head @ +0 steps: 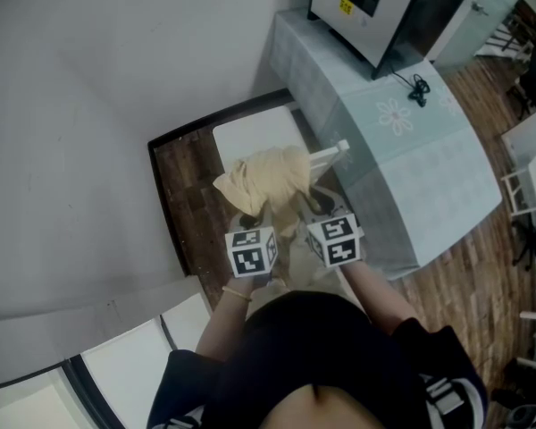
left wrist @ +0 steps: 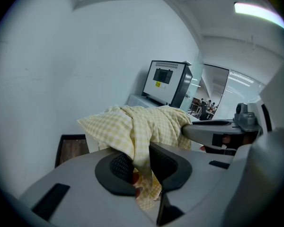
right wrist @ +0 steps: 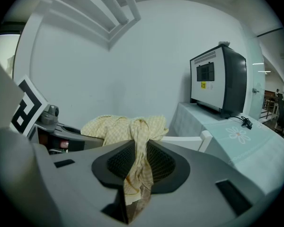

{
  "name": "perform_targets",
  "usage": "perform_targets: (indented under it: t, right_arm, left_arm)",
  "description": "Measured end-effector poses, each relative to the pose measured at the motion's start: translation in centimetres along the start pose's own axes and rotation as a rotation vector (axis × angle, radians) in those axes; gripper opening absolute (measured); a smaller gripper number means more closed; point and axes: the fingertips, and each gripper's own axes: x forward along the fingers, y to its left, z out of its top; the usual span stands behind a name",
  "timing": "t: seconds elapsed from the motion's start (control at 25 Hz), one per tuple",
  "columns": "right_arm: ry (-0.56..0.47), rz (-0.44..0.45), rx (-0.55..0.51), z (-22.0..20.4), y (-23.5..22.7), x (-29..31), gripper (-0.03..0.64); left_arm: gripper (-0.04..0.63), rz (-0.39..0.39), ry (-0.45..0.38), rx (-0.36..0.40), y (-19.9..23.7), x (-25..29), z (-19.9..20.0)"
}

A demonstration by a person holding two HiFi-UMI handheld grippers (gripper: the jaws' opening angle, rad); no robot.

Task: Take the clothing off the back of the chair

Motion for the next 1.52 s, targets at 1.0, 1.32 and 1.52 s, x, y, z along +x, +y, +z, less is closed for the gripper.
perform_targets:
  t: [1.0, 1.32, 1.52]
  right_arm:
    - [-0.061, -0.075, 0.041, -1.8, 4.1, -5.2, 0.089]
    - [-0.065, -0.082, 0.047, -2.7, 5.5, -6.9, 0.089]
    - [-0.064, -0.08, 0.061, -3.1, 6.5, -8.2, 0.089]
  left_arm:
    - [0.066, -0.061, -0.012, 0.049, -0.6, -5.8, -2.5]
    - [0.066, -0.077, -0.004, 0.056, -0.9, -7.5, -3.9]
    - [0.066, -0.087, -0.003, 0.058, -1.3, -8.7, -4.7]
